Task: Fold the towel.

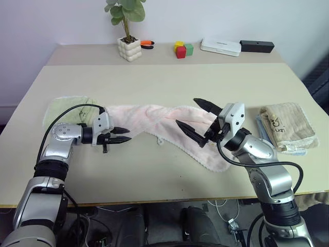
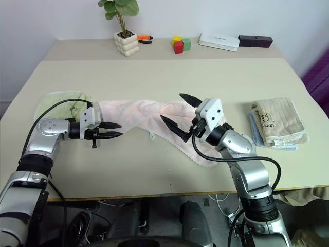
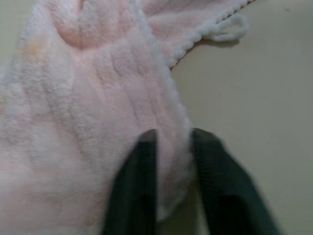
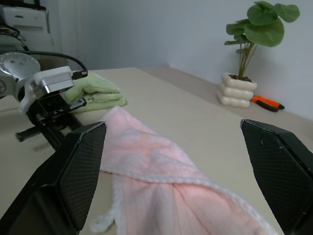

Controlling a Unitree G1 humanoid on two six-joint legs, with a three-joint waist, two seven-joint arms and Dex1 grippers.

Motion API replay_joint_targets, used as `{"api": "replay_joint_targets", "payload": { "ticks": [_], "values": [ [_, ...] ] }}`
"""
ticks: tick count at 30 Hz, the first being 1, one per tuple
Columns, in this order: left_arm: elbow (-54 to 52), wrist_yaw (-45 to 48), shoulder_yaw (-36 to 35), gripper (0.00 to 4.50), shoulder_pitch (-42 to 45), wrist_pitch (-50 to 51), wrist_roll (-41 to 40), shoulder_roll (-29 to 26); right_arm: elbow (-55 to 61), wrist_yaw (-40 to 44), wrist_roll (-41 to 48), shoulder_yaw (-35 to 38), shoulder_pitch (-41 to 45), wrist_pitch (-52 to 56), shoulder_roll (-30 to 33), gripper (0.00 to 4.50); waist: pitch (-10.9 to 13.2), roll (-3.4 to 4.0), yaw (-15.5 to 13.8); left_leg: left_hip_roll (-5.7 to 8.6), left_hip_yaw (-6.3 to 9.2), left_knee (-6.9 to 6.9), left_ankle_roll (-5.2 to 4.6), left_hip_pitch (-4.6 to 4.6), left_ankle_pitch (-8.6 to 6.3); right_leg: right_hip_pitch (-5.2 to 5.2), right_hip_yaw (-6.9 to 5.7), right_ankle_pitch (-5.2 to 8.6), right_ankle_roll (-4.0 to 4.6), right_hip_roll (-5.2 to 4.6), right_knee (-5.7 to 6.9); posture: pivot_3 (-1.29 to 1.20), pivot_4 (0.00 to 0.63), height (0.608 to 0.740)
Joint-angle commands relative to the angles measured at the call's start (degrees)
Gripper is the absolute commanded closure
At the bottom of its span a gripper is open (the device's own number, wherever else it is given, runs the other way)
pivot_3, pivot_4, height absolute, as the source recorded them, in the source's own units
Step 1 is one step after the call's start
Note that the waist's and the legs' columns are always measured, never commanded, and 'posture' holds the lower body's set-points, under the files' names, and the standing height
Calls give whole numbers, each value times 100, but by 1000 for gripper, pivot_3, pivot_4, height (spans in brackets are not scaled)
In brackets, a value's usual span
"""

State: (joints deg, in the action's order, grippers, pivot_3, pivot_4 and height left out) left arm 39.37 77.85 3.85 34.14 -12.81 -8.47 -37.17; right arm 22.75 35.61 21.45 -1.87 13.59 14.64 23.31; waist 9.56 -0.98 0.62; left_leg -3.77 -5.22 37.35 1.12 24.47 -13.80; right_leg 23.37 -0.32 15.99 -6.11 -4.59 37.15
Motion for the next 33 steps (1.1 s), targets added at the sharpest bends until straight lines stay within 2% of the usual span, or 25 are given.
{"api": "replay_joint_targets", "payload": {
  "ticks": [1,9,13,18,22,33],
  "values": [
    [-134,95,-73,4473,16,36,-105,-44,202,-53,-4,144,22,-113,29,0,0,0,0,0,0,0,0,0,0,0,0,0,0,0,0,0,150,735],
    [-747,233,-614,4473,-79,526,-773,-228,-1014,-715,-703,548,633,-248,172,0,0,0,6,0,0,3,0,0,0,0,0,0,0,-1,3,0,150,735],
    [-1052,178,-937,4473,-182,797,-1119,-332,-1659,-849,-922,614,907,391,466,0,0,0,4,0,0,-1,0,0,0,1,0,0,0,0,1,0,150,735],
    [-1352,-49,-1090,4473,-382,876,-1182,-337,-2352,-1315,-930,939,1289,1253,557,0,0,0,12,-1,-1,0,0,0,1,1,1,0,0,-1,4,0,150,735],
    [-1684,-185,-1099,4473,-607,933,-1226,-286,-2493,-1183,-994,814,1334,1762,745,0,0,1,10,-1,-2,-4,0,0,0,1,2,0,0,-2,0,0,150,735],
    [-1939,-369,-1060,4473,-785,933,-1188,-250,-3295,-1416,-1146,719,1652,2644,639,0,0,1,14,-1,-3,-5,0,0,1,4,2,0,0,-1,2,0,150,735]
  ]
}}
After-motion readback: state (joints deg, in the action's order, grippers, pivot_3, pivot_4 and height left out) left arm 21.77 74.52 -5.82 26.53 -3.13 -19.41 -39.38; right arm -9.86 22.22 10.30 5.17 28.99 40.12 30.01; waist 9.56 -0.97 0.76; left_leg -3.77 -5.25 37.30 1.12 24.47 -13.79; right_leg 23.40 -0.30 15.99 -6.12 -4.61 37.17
